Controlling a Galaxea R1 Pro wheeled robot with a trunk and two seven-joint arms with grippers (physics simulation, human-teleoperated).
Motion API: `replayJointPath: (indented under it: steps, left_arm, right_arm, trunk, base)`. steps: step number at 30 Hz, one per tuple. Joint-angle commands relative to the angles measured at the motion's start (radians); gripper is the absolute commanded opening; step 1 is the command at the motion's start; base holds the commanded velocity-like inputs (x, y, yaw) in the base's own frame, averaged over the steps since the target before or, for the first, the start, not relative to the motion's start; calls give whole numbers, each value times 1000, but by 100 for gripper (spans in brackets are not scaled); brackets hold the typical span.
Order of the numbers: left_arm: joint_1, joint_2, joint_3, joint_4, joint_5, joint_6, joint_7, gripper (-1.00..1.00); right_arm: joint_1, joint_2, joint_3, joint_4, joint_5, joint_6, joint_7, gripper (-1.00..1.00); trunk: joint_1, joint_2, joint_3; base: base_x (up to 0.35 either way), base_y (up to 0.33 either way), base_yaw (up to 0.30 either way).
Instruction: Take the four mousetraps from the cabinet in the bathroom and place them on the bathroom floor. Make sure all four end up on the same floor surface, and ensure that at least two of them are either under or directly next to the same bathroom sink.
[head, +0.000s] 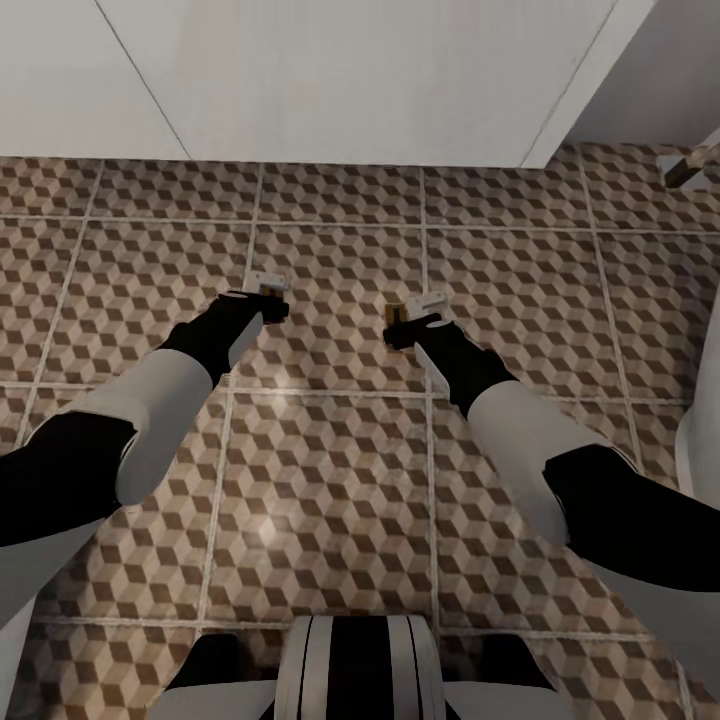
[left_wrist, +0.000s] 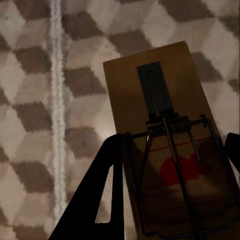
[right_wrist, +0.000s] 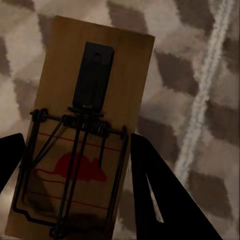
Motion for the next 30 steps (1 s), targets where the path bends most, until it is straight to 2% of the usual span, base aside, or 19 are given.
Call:
replayJointPath:
  steps: [1, 17, 30]
  left_arm:
    - [0, 0, -7, -2, 1, 6, 6, -100]
    - [3, 1, -7, -3, 1, 3, 6, -100]
    - [7, 1, -7, -3, 1, 1, 6, -100]
  right_arm:
    - [0, 0, 4, -1, -2, 6, -6, -100]
    - [-1, 0, 5, -1, -2, 6, -6, -100]
    - [0, 0, 6, -1, -1, 6, -6, -100]
  trunk:
    - [0, 0, -1]
    - [0, 0, -1]
    - [0, 0, -1]
  base:
    - [316, 0, 0]
    - [286, 0, 0]
    - [30, 0, 0]
